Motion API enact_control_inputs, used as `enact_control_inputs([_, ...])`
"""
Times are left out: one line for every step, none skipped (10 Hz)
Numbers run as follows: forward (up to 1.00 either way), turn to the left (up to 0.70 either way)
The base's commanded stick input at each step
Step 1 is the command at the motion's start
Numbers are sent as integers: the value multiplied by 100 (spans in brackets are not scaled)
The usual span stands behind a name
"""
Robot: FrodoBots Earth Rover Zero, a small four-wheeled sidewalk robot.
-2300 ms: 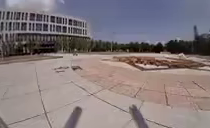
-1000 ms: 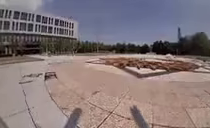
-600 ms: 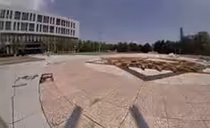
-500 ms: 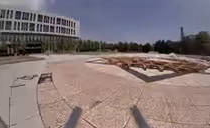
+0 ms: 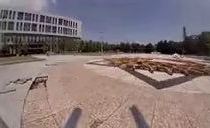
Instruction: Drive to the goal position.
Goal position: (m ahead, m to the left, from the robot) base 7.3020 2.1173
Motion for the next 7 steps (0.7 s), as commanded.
enact_control_inputs([70, 2])
enact_control_inputs([70, 2])
enact_control_inputs([70, 2])
enact_control_inputs([70, 2])
enact_control_inputs([70, 2])
enact_control_inputs([70, 2])
enact_control_inputs([70, 2])
